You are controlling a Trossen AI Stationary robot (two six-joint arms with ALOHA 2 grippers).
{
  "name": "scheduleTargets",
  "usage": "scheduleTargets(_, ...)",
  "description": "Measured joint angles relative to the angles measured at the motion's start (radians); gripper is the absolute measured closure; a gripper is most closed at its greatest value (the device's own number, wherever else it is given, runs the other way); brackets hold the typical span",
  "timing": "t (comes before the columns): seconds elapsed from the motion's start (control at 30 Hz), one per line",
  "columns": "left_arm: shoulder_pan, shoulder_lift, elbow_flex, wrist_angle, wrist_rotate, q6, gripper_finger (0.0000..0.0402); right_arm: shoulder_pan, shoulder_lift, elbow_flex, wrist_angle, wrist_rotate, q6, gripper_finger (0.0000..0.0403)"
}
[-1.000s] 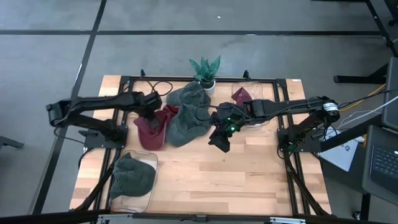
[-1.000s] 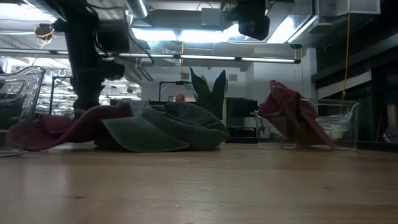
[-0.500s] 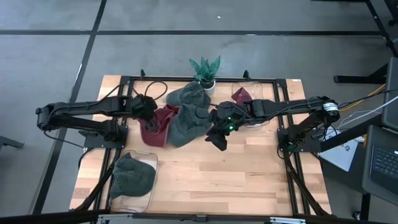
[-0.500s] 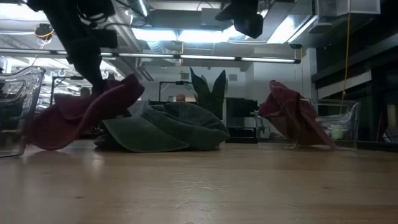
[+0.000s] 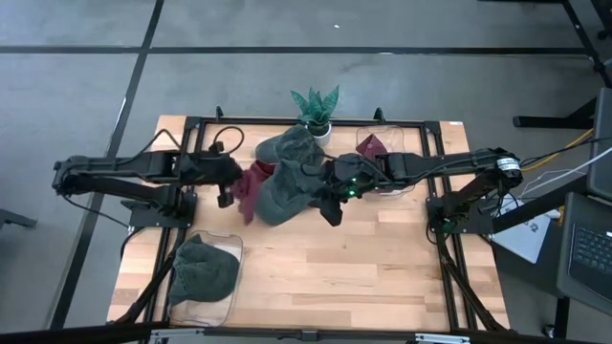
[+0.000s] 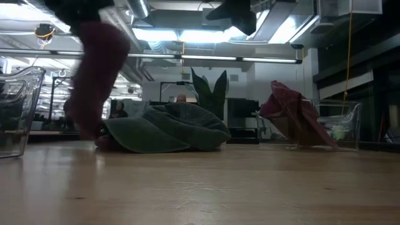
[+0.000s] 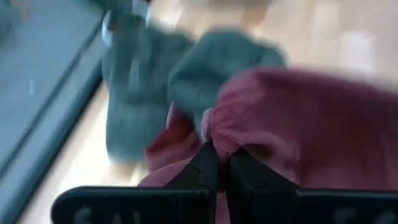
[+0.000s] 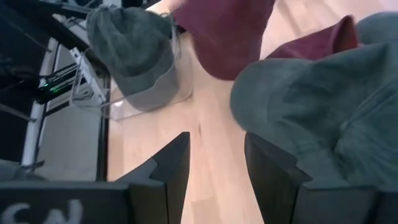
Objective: Pick & Place hat
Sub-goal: Put the left red cap into the top transparent bin
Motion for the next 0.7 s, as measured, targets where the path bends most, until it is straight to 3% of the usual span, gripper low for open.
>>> scheduleTargets(0.27, -0.094, -0.007, 0.045, 0.26, 0.015, 0.345, 0.0398, 0.0, 0.012, 0.0, 0.146, 0.03, -0.003, 0.025)
scheduleTargets(0.5, -0.136, 0.001, 0.047, 0.545, 0.025, 0.39, 0.0397, 0.0, 0.052, 0.0, 0.345, 0.029, -0.047, 0.025)
scheduleTargets(0.7, -0.163, 0.011, 0.048, 0.612, 0.026, 0.402, 0.0397, 0.0, 0.084, 0.0, 0.457, 0.027, -0.048, 0.0248)
